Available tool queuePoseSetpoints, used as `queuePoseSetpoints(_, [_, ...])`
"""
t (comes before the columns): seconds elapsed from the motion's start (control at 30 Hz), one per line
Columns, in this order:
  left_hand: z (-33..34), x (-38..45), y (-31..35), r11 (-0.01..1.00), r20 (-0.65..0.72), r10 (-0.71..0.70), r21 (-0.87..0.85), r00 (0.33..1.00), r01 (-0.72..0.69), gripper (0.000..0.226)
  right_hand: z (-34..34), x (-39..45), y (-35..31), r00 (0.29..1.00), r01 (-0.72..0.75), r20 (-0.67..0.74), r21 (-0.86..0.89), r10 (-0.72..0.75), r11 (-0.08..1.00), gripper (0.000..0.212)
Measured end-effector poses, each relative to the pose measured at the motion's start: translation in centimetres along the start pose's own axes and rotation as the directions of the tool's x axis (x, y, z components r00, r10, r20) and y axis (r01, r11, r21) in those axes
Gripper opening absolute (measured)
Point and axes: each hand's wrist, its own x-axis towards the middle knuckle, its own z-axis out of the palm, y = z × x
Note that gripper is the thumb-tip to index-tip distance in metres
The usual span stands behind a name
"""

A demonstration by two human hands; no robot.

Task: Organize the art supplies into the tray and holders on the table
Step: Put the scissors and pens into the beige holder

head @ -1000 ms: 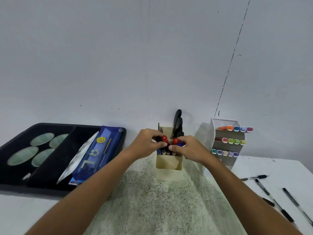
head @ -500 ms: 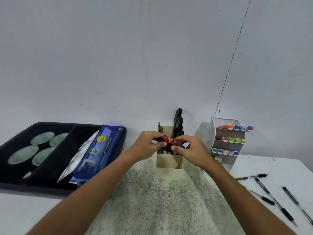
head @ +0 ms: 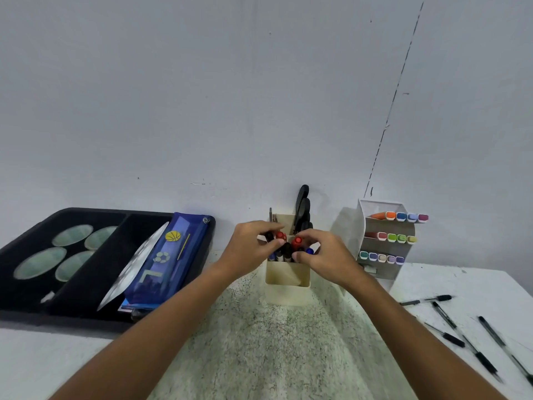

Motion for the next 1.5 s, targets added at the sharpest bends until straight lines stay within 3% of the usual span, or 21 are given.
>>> queuePoseSetpoints(0.13, [0.0,-0.2,0.1,0.996,0.033,0.076,0.05,0.997,-0.077,0.023,0.1,-0.2,-0.1,1.0,0.008,0.004,0.011,-0.008,1.0,0.033])
queuePoseSetpoints(0.3, [0.4,-0.8,-0.5,0.999,0.163,0.014,0.047,0.987,-0.022,0.04,0.4,-0.8,0.1,1.0,-0.003,-0.02,0.054,0.004,0.999,0.037])
queuePoseSetpoints(0.43, [1.2,-3.3,-1.3,1.0,-0.003,-0.024,-0.003,1.0,0.024,0.06,1.0,-1.9,0.7,0.993,-0.008,-0.116,0.011,0.01,1.0,0.063])
queuePoseSetpoints(0.53, [2.3,-5.6,-2.4,0.987,-0.072,-0.149,-0.074,0.986,0.143,0.075,1.9,-3.4,1.3,0.979,-0.046,-0.2,0.0,0.045,0.999,0.084])
queuePoseSetpoints(0.67, [4.0,-7.7,-3.0,0.89,0.053,-0.382,-0.249,0.923,0.383,0.103,4.6,-5.6,2.5,0.966,-0.179,-0.159,0.171,0.207,0.969,0.093])
queuePoseSetpoints(0.77, [5.2,-8.0,-3.2,0.815,0.111,-0.435,-0.374,0.893,0.443,0.084,6.2,-6.3,3.2,0.964,-0.222,-0.069,0.331,0.258,0.917,0.071])
queuePoseSetpoints(0.87, [5.6,-8.0,-3.3,0.808,0.113,-0.428,-0.396,0.896,0.436,0.072,6.3,-6.0,3.5,0.959,-0.231,-0.067,0.382,0.276,0.895,0.06])
queuePoseSetpoints(0.97, [5.7,-7.9,-3.2,0.837,0.078,-0.428,-0.343,0.901,0.427,0.067,6.3,-5.8,3.7,0.963,-0.217,-0.077,0.34,0.257,0.915,0.059])
queuePoseSetpoints(1.03, [6.0,-8.4,-2.8,0.885,-0.057,-0.442,-0.194,0.895,0.424,0.059,6.2,-6.0,4.0,0.965,-0.209,-0.097,0.277,0.244,0.938,0.058])
queuePoseSetpoints(1.1, [6.3,-9.7,-2.5,0.936,-0.241,-0.345,-0.013,0.907,0.352,0.045,6.2,-6.6,4.3,0.965,-0.214,-0.108,0.212,0.24,0.954,0.058])
queuePoseSetpoints(1.17, [6.9,-11.0,-2.1,0.98,-0.259,-0.127,0.115,0.958,0.161,0.029,5.8,-7.5,4.9,0.965,-0.217,-0.126,0.113,0.231,0.97,0.055])
queuePoseSetpoints(1.3, [9.6,-11.7,0.3,0.98,0.004,0.142,0.141,0.99,-0.141,0.01,3.1,-10.1,6.5,0.975,-0.144,-0.173,-0.01,0.141,0.989,0.034])
queuePoseSetpoints(1.4, [13.2,-10.8,2.8,0.949,0.192,0.262,0.124,0.946,-0.289,0.006,-0.7,-12.4,8.3,0.962,-0.125,-0.252,-0.053,0.108,0.991,0.022])
queuePoseSetpoints(1.5, [17.4,-9.4,5.4,0.911,0.317,0.359,0.085,0.878,-0.403,0.014,-5.3,-15.4,10.6,0.919,-0.205,-0.36,-0.08,0.164,0.975,0.019])
